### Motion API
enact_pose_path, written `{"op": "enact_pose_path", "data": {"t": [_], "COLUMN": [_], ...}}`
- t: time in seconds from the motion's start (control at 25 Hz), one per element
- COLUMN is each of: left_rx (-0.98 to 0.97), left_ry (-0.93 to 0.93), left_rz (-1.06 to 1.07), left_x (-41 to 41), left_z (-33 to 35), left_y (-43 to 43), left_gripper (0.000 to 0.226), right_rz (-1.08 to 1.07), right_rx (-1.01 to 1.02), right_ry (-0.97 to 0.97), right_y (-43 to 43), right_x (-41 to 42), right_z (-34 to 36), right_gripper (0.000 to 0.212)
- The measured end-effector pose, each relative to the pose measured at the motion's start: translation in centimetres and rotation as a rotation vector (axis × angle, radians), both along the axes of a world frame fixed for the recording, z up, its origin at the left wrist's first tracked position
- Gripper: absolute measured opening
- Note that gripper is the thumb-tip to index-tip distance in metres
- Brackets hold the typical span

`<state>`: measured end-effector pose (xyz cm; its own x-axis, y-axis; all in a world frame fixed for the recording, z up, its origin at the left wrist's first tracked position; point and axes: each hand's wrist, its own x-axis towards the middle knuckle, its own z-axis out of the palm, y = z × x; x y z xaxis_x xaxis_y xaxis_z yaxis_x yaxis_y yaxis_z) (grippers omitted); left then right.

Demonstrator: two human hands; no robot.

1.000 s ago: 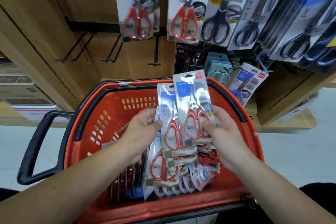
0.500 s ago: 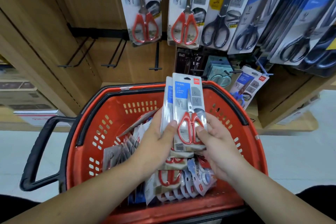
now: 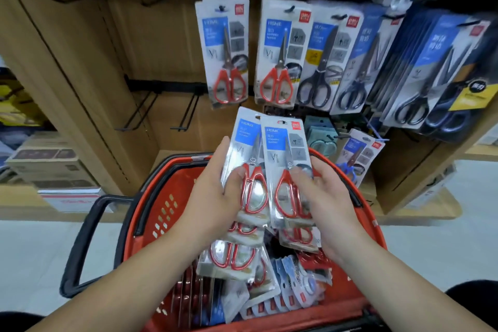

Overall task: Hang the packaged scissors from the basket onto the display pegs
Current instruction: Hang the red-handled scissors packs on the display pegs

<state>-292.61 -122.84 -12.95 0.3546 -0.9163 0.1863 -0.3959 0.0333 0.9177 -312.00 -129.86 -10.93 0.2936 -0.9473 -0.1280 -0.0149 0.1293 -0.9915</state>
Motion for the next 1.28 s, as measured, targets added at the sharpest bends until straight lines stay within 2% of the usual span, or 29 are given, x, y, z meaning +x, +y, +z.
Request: {"op": "enact_pose_path", "data": {"t": [0.16, 0.36, 0.48, 0.6, 0.88, 1.16, 1.28], "left_rx": [-0.159, -0.26, -0.277, -0.236, -0.244, -0.232, -0.24], "left_ry": [-0.033, 0.003, 0.044, 0.114, 0.147, 0.169, 0.173], "left_rz": [0.088, 0.179, 0.248, 0.28, 0.22, 0.213, 0.209], "left_x": [1.7, 5.3, 7.7, 9.7, 10.7, 11.2, 10.8], "left_z": [4.2, 9.0, 10.3, 10.7, 10.4, 10.1, 10.3], "left_y": [0.4, 0.2, -0.2, -0.5, -1.4, -1.4, -1.4], "left_gripper": [0.053, 0.04, 0.042, 0.052, 0.048, 0.05, 0.048], "right_rz": [0.012, 0.052, 0.062, 0.061, 0.065, 0.005, 0.011], "right_rx": [-0.216, -0.412, -0.497, -0.527, -0.613, -0.588, -0.558], "right_ry": [-0.044, -0.029, 0.005, 0.039, 0.097, 0.15, 0.256], "right_y": [0.9, -0.3, -2.3, -4.3, -7.7, -8.9, -10.6], "right_x": [1.5, 5.3, 8.7, 11.6, 15.2, 16.1, 17.2], "right_z": [3.5, 7.5, 9.2, 10.1, 7.6, 6.7, 8.0], "right_gripper": [0.065, 0.071, 0.072, 0.071, 0.072, 0.07, 0.07]}}
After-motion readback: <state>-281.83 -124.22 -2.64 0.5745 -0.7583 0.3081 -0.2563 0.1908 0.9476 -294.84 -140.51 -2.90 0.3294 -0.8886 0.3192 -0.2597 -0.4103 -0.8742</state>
